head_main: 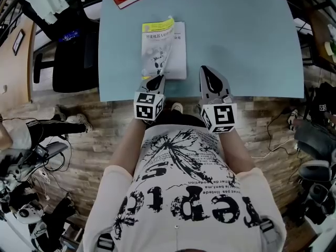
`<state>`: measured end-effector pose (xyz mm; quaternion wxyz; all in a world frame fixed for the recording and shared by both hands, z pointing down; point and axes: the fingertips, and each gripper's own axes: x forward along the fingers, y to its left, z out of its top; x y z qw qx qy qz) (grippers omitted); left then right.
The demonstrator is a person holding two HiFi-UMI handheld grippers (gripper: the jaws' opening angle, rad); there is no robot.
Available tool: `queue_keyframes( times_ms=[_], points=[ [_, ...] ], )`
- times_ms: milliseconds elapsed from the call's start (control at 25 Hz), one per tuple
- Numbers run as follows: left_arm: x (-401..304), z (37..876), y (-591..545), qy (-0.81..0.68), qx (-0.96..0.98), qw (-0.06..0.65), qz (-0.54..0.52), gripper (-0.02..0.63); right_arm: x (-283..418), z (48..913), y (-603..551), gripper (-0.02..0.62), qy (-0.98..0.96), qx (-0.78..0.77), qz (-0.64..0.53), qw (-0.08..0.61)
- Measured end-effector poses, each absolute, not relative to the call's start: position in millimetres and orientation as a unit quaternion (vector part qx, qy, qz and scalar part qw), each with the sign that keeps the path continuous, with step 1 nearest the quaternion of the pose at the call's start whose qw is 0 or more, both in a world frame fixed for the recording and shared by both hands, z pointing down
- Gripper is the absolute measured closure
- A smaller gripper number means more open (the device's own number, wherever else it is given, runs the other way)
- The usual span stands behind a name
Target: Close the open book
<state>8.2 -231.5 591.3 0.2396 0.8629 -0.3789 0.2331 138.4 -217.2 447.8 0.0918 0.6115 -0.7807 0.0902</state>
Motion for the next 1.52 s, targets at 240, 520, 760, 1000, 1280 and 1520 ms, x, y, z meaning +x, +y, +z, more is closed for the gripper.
queue_keyframes(
  times_ms=[240,520,760,1000,1280,1520],
  points=[
    [16,610,-230,-0.382,0.841,0.208,0.321,0.584,143,453,-213,0.585,-0.778,0.613,0.095,0.099],
    [20,617,-227,-0.373,0.822,0.17,0.395,0.583,151,453,-210,0.584,-0.769,0.624,0.094,0.101],
    [26,619,-219,-0.315,0.833,0.163,0.425,0.564,159,457,-206,0.584,-0.76,0.632,0.092,0.115],
    [36,620,-203,-0.258,0.846,0.181,0.43,0.359,159,459,-206,0.586,-0.757,0.633,0.093,0.128],
    [14,588,-212,-0.306,0.852,0.187,0.381,0.368,145,449,-208,0.584,-0.764,0.625,0.091,0.131],
    [-17,522,-240,-0.376,0.864,0.162,0.294,0.525,120,426,-218,0.586,-0.778,0.613,0.065,0.124]
  ],
)
